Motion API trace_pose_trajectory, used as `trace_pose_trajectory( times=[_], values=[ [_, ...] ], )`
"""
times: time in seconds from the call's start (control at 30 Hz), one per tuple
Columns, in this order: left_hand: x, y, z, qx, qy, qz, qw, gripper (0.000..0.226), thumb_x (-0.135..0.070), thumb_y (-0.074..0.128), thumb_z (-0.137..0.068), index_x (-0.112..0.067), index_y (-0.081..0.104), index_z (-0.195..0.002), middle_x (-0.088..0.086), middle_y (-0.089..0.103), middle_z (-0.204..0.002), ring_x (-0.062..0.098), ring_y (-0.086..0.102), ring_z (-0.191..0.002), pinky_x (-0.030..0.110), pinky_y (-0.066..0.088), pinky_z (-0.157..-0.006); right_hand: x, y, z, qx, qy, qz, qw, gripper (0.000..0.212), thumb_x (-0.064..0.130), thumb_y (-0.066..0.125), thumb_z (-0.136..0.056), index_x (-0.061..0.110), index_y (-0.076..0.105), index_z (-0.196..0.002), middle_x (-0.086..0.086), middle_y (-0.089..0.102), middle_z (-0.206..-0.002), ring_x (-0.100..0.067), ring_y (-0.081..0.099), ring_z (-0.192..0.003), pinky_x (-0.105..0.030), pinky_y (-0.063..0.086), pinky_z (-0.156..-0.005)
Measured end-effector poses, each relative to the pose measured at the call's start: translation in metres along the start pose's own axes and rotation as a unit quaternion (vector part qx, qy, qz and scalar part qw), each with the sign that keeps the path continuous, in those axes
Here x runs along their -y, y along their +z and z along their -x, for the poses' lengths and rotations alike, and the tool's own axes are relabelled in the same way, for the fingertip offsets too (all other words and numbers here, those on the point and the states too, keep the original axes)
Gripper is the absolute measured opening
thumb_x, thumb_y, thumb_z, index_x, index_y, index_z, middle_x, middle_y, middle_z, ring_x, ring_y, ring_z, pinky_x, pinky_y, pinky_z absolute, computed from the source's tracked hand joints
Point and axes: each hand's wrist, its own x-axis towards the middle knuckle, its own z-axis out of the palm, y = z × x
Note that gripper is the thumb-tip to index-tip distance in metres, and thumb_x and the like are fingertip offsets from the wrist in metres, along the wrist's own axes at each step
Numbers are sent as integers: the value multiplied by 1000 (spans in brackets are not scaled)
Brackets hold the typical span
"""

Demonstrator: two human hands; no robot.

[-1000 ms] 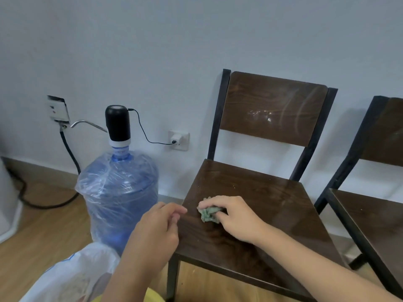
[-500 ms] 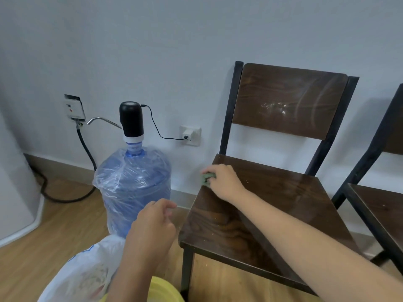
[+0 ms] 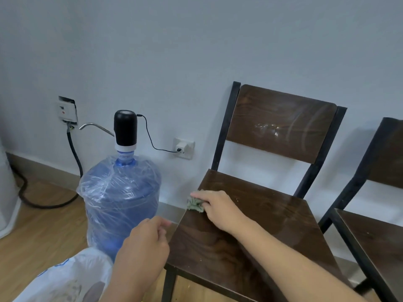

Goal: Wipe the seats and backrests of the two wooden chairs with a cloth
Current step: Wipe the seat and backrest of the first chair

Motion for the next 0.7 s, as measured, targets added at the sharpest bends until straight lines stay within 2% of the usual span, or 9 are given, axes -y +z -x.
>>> trace_pose_trajectory(
  times=[0.13,0.27,0.33,0.4,0.53,0.6,0.7],
  values=[
    [-4,6,4,-4,12,-1,1000,27,-25,52,-101,-48,58,-87,-14,64,-108,10,65,-98,40,57,-93,-33,-13,-53,-43,118,39,991,45,2,47,-103,21,58,-142,-16,63,-139,-35,61,-124,-42,50,-108],
    [-5,4,7,15,27,2,1000,24,-23,51,-102,-43,64,-102,-17,63,-109,5,64,-95,37,57,-94,-86,-40,-31,-80,238,79,965,34,6,50,-100,17,69,-125,-16,70,-113,-35,68,-103,-40,57,-93],
    [-6,1,8,9,32,8,999,23,-23,51,-102,-41,65,-106,-17,62,-108,5,63,-95,37,57,-93,-115,-56,-7,-99,295,76,947,31,6,50,-99,16,72,-118,-14,71,-106,-33,68,-96,-40,58,-90],
    [-7,-1,10,5,35,17,999,22,-23,51,-103,-40,63,-109,-17,61,-110,5,63,-95,35,57,-94,-127,-67,15,-108,318,67,940,36,3,47,-100,17,73,-121,-14,72,-106,-32,67,-95,-41,58,-90],
    [-10,-5,15,2,45,24,999,22,-23,51,-103,-42,62,-106,-16,62,-108,6,63,-95,39,58,-93,-104,-58,27,-89,247,60,963,40,6,48,-102,25,69,-129,-13,72,-123,-35,66,-114,-41,52,-101],
    [-12,-6,18,2,55,16,998,22,-25,51,-103,-44,61,-106,-16,62,-107,5,62,-96,39,58,-92,-80,-40,28,-62,188,44,979,45,6,49,-100,31,67,-133,-10,67,-137,-37,59,-129,-44,45,-113],
    [-14,-6,18,-8,63,3,998,23,-22,52,-103,-37,65,-114,-15,62,-107,4,61,-97,39,57,-92,-41,-15,44,-10,98,16,995,49,6,48,-101,35,61,-138,1,60,-148,-28,51,-140,-38,36,-122]
  ],
)
